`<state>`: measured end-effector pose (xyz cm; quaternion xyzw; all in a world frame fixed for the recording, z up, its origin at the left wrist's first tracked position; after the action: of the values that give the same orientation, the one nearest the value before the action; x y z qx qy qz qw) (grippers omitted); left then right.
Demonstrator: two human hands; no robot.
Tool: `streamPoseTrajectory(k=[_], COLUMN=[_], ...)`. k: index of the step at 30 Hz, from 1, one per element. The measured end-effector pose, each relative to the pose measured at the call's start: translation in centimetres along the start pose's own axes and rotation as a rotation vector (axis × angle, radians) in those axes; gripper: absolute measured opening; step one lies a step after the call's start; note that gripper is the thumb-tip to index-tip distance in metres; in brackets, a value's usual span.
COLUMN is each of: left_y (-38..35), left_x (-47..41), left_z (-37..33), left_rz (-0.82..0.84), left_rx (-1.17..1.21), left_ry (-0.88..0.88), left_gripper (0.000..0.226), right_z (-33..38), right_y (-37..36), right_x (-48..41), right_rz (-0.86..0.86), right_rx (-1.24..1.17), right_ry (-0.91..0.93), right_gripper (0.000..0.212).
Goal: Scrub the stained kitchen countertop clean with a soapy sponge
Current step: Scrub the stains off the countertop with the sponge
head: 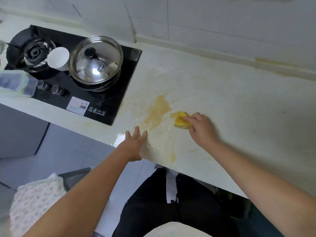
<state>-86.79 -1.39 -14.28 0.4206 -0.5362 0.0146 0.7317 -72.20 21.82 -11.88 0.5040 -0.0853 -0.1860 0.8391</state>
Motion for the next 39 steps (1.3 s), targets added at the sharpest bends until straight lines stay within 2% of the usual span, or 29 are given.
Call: streamPoseTrajectory(k=[2,5,7,9,14,15,17,19,21,23,24,26,29,32,35,37,39], left_y=[0.4,0.6,0.4,0.4,0.6,0.7,0.9,0.7,0.5,0.3,0.0,-0.4,-0.2,-0.2,-0.8,-1.1,-1.2], left_x=[-0.1,-0.4,-0.7,-0.9,-0.3,-0.3,-0.2,-0.3,-0.3,-0.4,-0.6,-1.0,-1.0,-1.1,-1.8,-1.9,-1.7], left_z=[-0.1,0.0,0.1,0.0,0.0,-0.3,-0.4,-0.2,-0.1,-0.2,-0.2,-0.1,-0.3,-0.5,-0.4,-0.5,-0.5], left_rz=[0.022,0.034,0.045,0.043,0.103,0.105,0.098,0.101,0.102,0.092,0.091,0.105,0.084,0.057,0.004,-0.03,-0.033], left_rx=[-0.027,-0.039,-0.044,-0.032,-0.025,-0.036,-0.057,-0.057,-0.057,-0.047,-0.044,-0.034,-0.032,-0.018,0.061,0.093,0.115], left_ry=[-0.004,-0.006,0.006,0.007,0.044,0.045,0.056,0.071,0.067,0.06,0.059,0.06,0.053,0.06,0.067,0.079,0.101], left_gripper=[0.11,0.11,0.112,0.114,0.117,0.119,0.122,0.122,0.121,0.121,0.121,0.123,0.129,0.135,0.145,0.144,0.141], right_z=[2.6,9.8,11.2,9.5,-1.2,-2.4,-0.8,3.3,7.0,8.7,8.7,6.8,0.4,-5.8,-12.4,-17.1,-19.4], right_y=[-1.1,-6.5,-8.1,-7.5,0.0,1.2,2.0,0.0,-3.6,-6.3,-6.6,-5.7,-2.0,2.7,7.7,9.9,10.3], right_x=[2.2,7.0,8.3,6.2,-1.6,-2.1,-1.8,0.5,4.7,8.6,9.1,7.1,2.0,1.1,5.2,9.8,12.3], right_rz=[0.05,0.394,0.454,0.352,0.031,-0.001,-0.016,0.119,0.373,0.553,0.549,0.42,0.214,0.099,-0.058,-0.177,-0.288], right_rx=[0.015,0.053,0.06,0.119,0.228,0.215,0.193,0.175,0.15,0.179,0.192,0.212,0.242,0.214,0.263,0.245,0.19], right_ry=[0.069,0.442,0.523,0.467,0.086,0.062,0.213,0.477,0.682,0.796,0.79,0.65,0.303,-0.006,-0.399,-0.744,-0.975], right_gripper=[0.056,0.069,0.074,0.074,0.056,0.051,0.047,0.05,0.061,0.069,0.067,0.059,0.055,0.046,0.039,0.038,0.039])
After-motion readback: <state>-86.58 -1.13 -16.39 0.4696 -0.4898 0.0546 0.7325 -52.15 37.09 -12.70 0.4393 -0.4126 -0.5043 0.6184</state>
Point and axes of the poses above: each hand's wrist, its own x-axis away from the middle knuckle, its own y-axis out of the back of the hand, z = x × y, the point moved 10 cm from there along -x, towards the middle knuckle, and after that the axes turned 9 degrees about y, right-handed, at the moved point
